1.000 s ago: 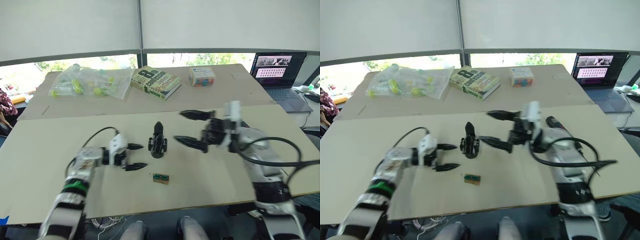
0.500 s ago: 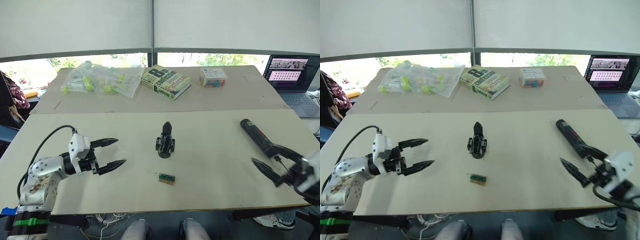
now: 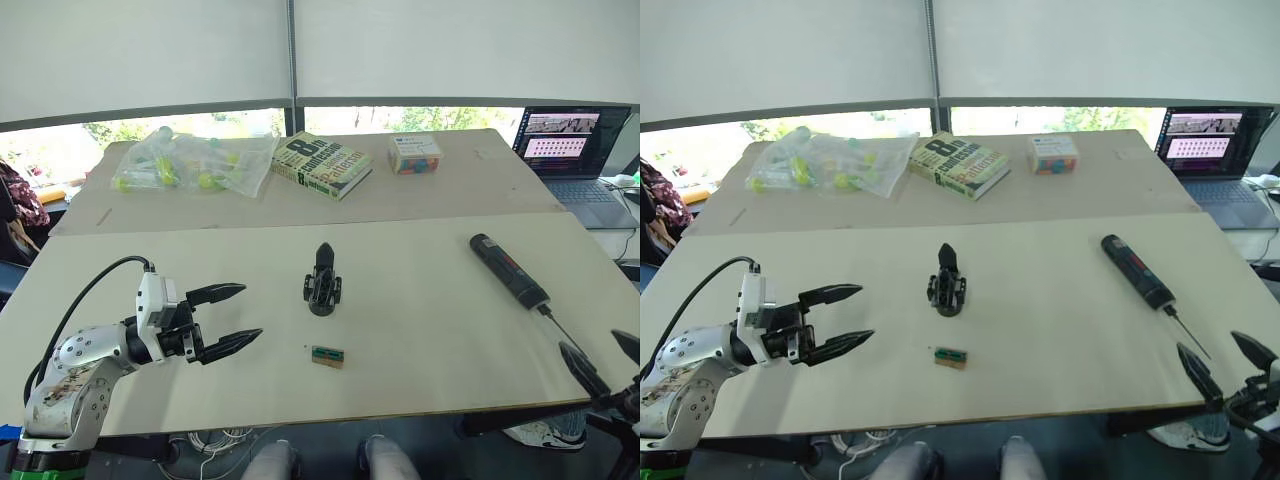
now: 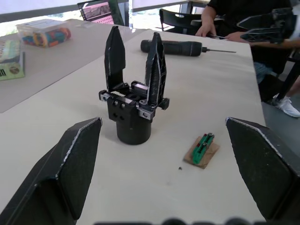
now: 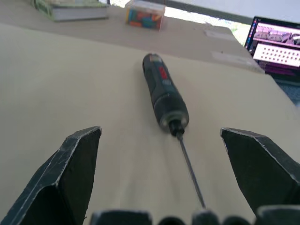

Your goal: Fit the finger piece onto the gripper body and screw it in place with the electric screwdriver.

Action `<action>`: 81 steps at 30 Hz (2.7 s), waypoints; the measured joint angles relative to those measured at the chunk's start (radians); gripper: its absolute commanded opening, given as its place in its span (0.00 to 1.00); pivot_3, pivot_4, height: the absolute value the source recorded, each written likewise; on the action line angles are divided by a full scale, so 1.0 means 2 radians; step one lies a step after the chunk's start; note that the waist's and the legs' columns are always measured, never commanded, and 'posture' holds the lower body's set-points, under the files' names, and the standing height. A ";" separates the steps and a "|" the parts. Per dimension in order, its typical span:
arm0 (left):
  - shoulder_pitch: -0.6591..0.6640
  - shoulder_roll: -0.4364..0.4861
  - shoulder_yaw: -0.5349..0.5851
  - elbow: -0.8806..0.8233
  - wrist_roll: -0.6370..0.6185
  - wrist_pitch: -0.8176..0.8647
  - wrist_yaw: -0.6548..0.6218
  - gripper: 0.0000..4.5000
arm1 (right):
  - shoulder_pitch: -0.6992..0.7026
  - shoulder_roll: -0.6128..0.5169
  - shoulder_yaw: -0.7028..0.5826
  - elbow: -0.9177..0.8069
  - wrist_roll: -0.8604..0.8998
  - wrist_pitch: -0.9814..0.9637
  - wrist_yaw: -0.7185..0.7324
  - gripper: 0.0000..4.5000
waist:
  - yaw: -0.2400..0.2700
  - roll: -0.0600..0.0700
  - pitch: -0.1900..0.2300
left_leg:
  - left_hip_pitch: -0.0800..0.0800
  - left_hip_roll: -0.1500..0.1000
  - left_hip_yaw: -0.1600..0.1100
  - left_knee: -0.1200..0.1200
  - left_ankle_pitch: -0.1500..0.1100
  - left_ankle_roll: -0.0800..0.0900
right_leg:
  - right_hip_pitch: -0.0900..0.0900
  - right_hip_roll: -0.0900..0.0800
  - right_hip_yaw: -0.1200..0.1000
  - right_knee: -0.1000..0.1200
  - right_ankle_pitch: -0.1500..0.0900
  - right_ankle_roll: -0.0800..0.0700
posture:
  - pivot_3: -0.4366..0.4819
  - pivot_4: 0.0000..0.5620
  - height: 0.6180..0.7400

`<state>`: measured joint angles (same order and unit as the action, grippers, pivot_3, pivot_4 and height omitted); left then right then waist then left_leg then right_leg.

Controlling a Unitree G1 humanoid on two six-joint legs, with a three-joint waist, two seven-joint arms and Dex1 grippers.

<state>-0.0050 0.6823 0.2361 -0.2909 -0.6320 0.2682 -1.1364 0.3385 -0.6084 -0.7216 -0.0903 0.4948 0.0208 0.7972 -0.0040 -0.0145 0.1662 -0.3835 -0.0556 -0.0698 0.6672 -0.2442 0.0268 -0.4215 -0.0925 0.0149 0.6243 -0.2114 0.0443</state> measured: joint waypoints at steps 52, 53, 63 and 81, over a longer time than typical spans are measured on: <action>-0.037 -0.005 -0.064 -0.041 -0.020 0.040 -0.005 1.00 | -0.297 -0.191 0.315 -0.056 -0.087 0.417 0.206 0.43 | 0.002 0.006 0.006 | -0.002 0.000 0.005 0.003 -0.001 0.001 | -0.002 0.000 0.001 0.001 0.003 -0.003 | 0.48 0.27 1.00; -0.037 -0.006 -0.064 -0.041 -0.019 0.039 -0.005 1.00 | -0.293 -0.179 0.315 -0.067 -0.086 0.418 0.188 0.43 | 0.002 0.005 0.006 | -0.002 0.000 0.005 0.003 -0.001 0.001 | -0.002 0.000 0.001 0.001 0.003 -0.003 | 0.48 0.27 1.00; -0.024 -0.005 -0.067 -0.041 -0.016 0.029 -0.006 1.00 | -0.280 -0.156 0.354 -0.038 -0.113 0.345 0.136 0.75 | 0.003 0.005 0.006 | -0.002 0.000 0.006 0.004 -0.001 0.001 | -0.002 0.000 0.001 0.001 0.003 -0.003 | 0.48 0.27 1.00; -0.016 -0.008 -0.064 -0.039 0.003 -0.005 0.000 1.00 | -0.451 -0.290 0.489 -0.058 -0.150 0.482 0.197 0.99 | 0.001 0.004 0.006 | -0.002 0.000 0.006 0.004 -0.001 0.002 | -0.002 0.000 0.001 0.001 0.003 -0.003 | 0.48 0.27 1.00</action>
<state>-0.0367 0.6670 0.1071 -0.3683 -0.6261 0.2587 -1.1365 -0.5632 -1.1875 0.2573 -0.2057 0.1942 0.9840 1.1921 -0.0017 -0.0062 0.1791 -0.3881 -0.0551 -0.0584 0.6761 -0.2469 0.0299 -0.4259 -0.0915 0.0168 0.6254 -0.2055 0.0384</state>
